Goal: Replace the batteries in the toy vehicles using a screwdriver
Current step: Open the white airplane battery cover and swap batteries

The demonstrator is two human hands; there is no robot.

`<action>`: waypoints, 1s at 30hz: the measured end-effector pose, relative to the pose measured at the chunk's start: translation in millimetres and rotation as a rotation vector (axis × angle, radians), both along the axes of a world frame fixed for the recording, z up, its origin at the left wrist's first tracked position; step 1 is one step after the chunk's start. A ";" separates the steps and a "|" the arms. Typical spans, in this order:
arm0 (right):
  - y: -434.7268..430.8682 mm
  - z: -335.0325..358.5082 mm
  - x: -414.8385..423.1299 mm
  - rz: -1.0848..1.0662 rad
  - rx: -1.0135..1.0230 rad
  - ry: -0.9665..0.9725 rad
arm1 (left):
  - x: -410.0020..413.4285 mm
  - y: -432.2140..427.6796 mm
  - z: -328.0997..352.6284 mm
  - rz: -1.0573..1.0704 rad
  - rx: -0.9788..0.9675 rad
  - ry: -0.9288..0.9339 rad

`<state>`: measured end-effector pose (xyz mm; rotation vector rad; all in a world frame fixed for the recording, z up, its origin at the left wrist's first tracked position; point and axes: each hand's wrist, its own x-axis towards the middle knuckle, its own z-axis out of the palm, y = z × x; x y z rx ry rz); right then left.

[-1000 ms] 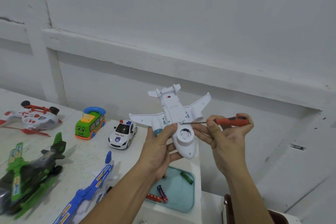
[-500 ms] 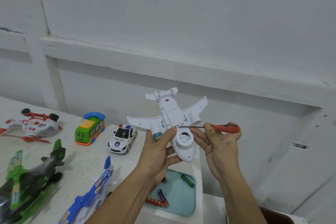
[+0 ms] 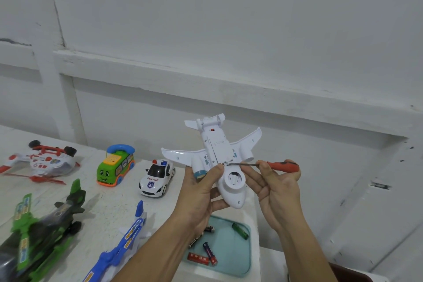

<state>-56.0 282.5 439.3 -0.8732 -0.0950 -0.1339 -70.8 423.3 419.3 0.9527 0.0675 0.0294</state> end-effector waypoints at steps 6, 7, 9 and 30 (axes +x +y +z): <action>1.6 -1.1 0.8 -0.008 -0.009 0.026 | 1.4 1.6 -1.2 -0.009 -0.001 -0.005; 1.7 -1.5 0.9 -0.007 -0.011 0.028 | 1.7 1.7 -1.9 -0.010 -0.005 -0.003; 1.8 -2.2 1.4 -0.003 -0.015 0.032 | 2.8 2.0 -3.1 -0.012 -0.010 0.003; -2.6 0.2 5.1 0.024 -0.170 -0.025 | 10.9 0.9 -10.0 -0.002 -0.001 0.017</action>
